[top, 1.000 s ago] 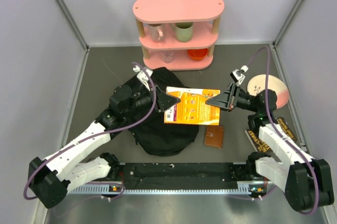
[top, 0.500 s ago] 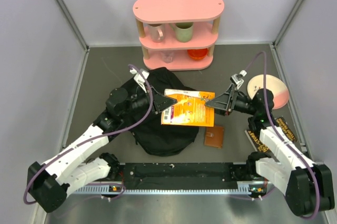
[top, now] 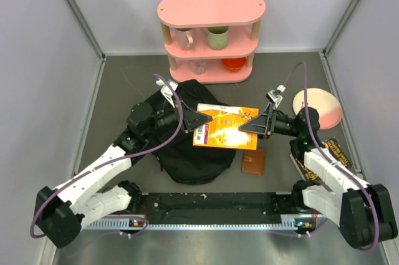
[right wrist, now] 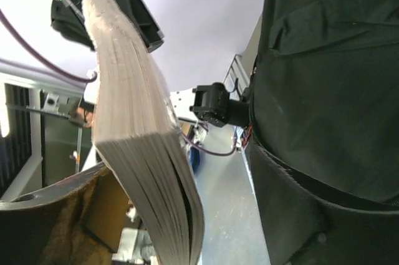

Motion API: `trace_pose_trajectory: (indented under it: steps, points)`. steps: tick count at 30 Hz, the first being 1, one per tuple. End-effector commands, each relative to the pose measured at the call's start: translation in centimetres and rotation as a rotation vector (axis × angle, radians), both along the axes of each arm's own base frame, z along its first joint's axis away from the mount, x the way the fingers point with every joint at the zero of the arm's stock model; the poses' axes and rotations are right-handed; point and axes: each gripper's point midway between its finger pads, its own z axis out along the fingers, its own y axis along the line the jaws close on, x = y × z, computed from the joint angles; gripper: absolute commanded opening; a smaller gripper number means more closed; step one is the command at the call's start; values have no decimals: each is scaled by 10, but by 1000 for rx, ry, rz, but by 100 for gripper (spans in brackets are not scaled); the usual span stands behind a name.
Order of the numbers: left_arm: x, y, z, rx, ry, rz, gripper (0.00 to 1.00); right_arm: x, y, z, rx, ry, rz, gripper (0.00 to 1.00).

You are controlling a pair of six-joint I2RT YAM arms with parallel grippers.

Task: Pack the student bag
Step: Pick up the book from the center of the board.

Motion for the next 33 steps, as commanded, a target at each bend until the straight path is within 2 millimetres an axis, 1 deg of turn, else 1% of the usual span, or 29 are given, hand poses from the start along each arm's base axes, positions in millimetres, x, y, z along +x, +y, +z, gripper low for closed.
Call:
trace_pose_trajectory:
  steps: [1, 3, 4, 5, 6, 8, 9, 10, 11, 12, 13, 14, 15, 16, 17, 18, 19, 20, 21, 22, 24, 25, 26, 27, 28, 29, 31, 32, 33]
  points:
    - [-1, -1, 20, -68, -64, -18, 0, -9, 9, 28, 73, -112, 77, 63]
    - [1, -1, 17, -63, -62, -5, 0, -11, 11, 28, 91, -90, 88, 51]
    - [2, -1, 16, -61, -60, -4, 0, -13, 11, 33, 107, -121, 93, 42]
    - [2, -1, 17, -62, -60, -5, 0, -14, 11, 33, 115, -105, 100, 33]
    - [2, -1, 17, -60, -62, -4, 0, -15, 11, 31, 117, -97, 106, 15]
    - [4, 0, 14, -47, -49, 11, 0, -15, 10, 32, 127, -100, 101, 0]
    - [7, 1, 14, -39, -53, 29, 1, -15, 10, 30, 125, -94, 96, 0]
    - [9, 2, 13, -28, -50, 39, 10, -16, 10, 31, 124, -99, 90, 0]
    - [10, 3, 3, 6, -21, 47, 21, -14, 10, 27, 113, -87, 79, 0]
    - [14, 5, 4, 27, -39, 68, 55, -12, 10, 26, 106, -86, 68, 0]
    - [15, 7, -8, 73, -13, 79, 67, -11, 9, 28, 100, -92, 44, 0]
    - [17, 9, -16, 107, -1, 96, 75, -6, 9, 22, 67, -135, 16, 0]
    - [22, 14, -17, 139, -12, 128, 85, 0, 8, 6, 3, -27, -16, 0]
    - [27, 20, -25, 179, 5, 179, 88, 9, 4, 7, -33, -43, -102, 0]
    - [28, 26, -37, 229, 33, 203, 91, 17, 0, 0, -110, -114, -160, 0]
    - [28, 33, -46, 272, 42, 229, 96, 17, -7, -16, -203, -13, -206, 0]
    - [33, 40, -52, 301, 50, 272, 98, 33, -18, -20, -264, -21, -323, 0]
    - [32, 44, -57, 331, 42, 283, 99, 32, -26, -18, -307, -58, -367, 0]
    - [28, 49, -68, 375, 63, 290, 98, 33, -32, -20, -337, -41, -404, 0]
    - [32, 56, -73, 407, 68, 330, 98, 39, -40, -21, -359, -40, -469, 0]
    - [26, 62, -91, 484, 80, 338, 98, 40, -50, -18, -362, -29, -544, 0]
    - [25, 64, -96, 513, 84, 345, 98, 45, -61, -27, -395, 7, -620, 0]
    - [26, 66, -100, 545, 70, 355, 98, 46, -68, -31, -405, 31, -665, 0]
    - [17, 59, -103, 578, 58, 323, 98, 49, -79, -29, -417, 26, -740, 0]
    - [14, 56, -104, 603, 43, 314, 99, 48, -86, -35, -443, 55, -776, 0]
    - [10, 47, -102, 643, -7, 303, 98, 47, -93, -31, -445, 49, -814, 0]
    - [1, 36, -104, 693, -44, 265, 98, 48, -108, -33, -479, 61, -895, 0]
    - [-8, 22, -104, 717, -75, 213, 98, 49, -112, -27, -481, 50, -920, 0]
    - [-14, 15, -106, 729, -87, 182, 98, 50, -118, -23, -488, 41, -955, 0]
